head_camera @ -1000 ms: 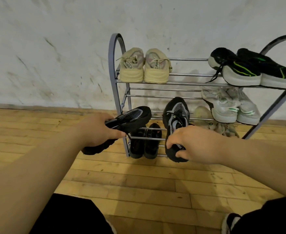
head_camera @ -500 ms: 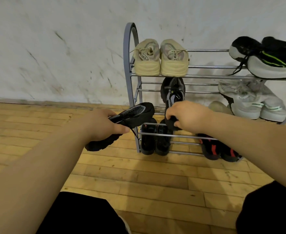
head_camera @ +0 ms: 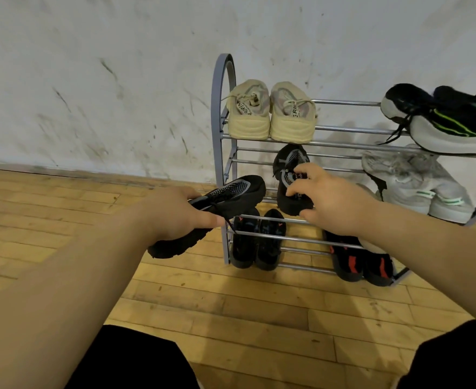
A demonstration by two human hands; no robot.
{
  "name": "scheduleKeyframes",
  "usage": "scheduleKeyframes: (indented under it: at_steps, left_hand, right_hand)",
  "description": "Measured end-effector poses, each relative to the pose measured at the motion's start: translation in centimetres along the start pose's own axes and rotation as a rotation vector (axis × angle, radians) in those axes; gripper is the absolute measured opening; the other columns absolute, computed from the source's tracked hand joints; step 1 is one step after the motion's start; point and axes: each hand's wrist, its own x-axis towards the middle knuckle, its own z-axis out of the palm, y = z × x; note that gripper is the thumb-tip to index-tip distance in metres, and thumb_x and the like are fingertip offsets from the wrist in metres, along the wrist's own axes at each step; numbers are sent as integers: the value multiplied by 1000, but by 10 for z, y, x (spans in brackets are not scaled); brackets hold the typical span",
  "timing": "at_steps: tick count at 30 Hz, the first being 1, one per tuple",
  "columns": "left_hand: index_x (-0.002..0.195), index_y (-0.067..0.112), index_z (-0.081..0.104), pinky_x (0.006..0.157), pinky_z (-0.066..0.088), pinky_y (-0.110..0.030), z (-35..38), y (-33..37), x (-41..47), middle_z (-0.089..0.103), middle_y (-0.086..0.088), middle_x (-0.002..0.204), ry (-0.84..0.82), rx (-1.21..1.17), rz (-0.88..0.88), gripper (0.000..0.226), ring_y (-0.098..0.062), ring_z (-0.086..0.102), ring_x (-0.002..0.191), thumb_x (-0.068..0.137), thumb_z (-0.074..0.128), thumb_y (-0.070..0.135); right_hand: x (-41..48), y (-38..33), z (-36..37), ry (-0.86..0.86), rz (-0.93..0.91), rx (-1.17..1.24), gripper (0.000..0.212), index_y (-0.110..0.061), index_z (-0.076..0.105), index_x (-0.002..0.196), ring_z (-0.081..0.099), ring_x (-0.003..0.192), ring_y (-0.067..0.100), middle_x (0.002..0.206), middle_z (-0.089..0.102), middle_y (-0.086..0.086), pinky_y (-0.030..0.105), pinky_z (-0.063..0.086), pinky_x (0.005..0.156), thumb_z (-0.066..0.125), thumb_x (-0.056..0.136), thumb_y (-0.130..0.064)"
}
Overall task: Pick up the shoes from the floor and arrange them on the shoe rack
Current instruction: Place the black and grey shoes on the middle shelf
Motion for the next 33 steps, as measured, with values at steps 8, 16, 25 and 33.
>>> scheduleKeyframes:
  at_steps: [8, 16, 25, 33]
  left_hand:
    - [130, 31, 60, 73, 64, -43, 37, 50, -15, 76, -6, 95, -10, -14, 74, 63, -28, 76, 79, 77, 84, 55]
    - [116, 36, 64, 81, 59, -34, 104, 109, -22, 70, 11, 98, -41, 105, 254, 48, -11, 69, 86, 77, 80, 60]
    - [127, 41, 64, 92, 59, -36, 135, 134, -1, 78, 14, 103, -273, -97, 315, 68, -9, 75, 95, 65, 90, 52]
    - [112, 34, 70, 53, 44, -10, 164, 154, 28, 76, 11, 86, -24, -123, 357, 30, 0, 68, 68, 85, 79, 44]
  right_hand:
    - [-62, 11, -21, -15, 79, 499, 77, -60, 20, 151, 69, 92, -2, 123, 60, -18, 26, 53, 92, 67, 92, -49]
    - [-86, 38, -16, -22, 357, 1044, 50, -47, 35, 152, 76, 92, 23, 118, 68, -7, 47, 58, 93, 50, 105, -40]
    - [-78, 81, -5, 194, 625, 1460, 38, -37, 53, 141, 70, 95, 28, 122, 70, 19, 35, 56, 81, 49, 106, -23]
    - [-65, 91, 6, 6, 597, 1499, 47, -46, 43, 147, 74, 97, 24, 110, 77, 6, 45, 54, 98, 48, 107, -23]
